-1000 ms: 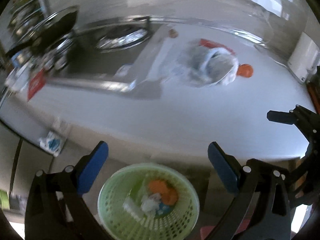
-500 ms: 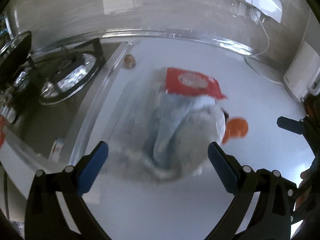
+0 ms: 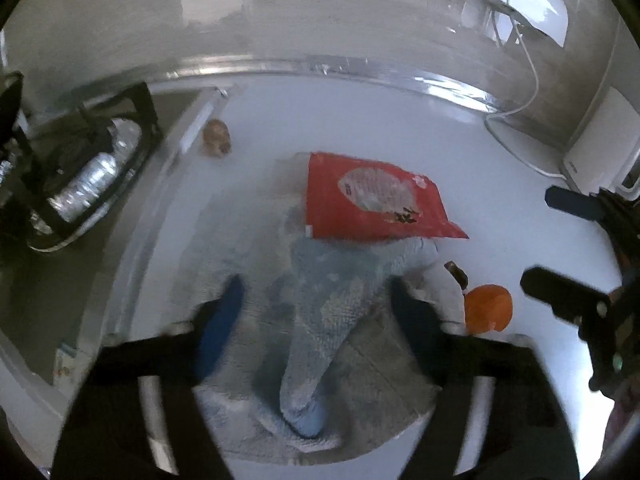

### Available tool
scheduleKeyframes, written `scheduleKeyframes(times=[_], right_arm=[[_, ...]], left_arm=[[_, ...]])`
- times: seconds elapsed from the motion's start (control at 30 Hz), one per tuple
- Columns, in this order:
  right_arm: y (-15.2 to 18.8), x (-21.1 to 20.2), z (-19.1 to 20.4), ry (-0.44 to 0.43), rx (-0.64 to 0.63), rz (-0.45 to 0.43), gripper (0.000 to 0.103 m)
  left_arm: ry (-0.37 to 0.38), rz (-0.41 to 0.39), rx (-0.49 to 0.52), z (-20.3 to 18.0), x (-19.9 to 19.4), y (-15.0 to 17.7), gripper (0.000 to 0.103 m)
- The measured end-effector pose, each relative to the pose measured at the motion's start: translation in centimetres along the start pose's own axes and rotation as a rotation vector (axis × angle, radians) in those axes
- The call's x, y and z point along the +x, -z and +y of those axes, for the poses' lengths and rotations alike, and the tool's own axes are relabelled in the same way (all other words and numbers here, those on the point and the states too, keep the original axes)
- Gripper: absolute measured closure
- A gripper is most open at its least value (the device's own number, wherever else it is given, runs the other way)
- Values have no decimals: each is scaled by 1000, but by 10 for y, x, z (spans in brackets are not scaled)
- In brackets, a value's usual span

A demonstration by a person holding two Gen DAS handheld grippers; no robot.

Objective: Collect trash
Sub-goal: 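Grasp the blue-grey cloth with the left tool while the right tool grasps the red snack package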

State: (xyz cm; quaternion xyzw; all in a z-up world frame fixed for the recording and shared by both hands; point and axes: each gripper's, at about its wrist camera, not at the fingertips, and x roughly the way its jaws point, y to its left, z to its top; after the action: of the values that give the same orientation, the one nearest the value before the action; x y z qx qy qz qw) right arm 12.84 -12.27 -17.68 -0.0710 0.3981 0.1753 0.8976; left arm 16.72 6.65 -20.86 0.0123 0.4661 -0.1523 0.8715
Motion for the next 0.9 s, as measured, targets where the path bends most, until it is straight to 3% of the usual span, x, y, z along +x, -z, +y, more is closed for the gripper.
scheduleKeyframes(times=[0.07,0.17,0.3,0.53,0.9], right_arm=[[-3,3,-4,-1,3,0,2],[-6,7,-10,-14,14,-5,2],[-14,16,-12,-74,25,-12,2],[-38,46,-3,-137,-75,10,2],[-65,105,-8,-206,-187,148,2]], left_arm=[[28,20,-22,4,3,-2,81],[36,-1,-26,6,0,-5,92],[27,-50,-12,5,-16,-12,93],[47,-145,-49,17,-58,-18,94],[13,-219,-139,41,-109,-7,94]])
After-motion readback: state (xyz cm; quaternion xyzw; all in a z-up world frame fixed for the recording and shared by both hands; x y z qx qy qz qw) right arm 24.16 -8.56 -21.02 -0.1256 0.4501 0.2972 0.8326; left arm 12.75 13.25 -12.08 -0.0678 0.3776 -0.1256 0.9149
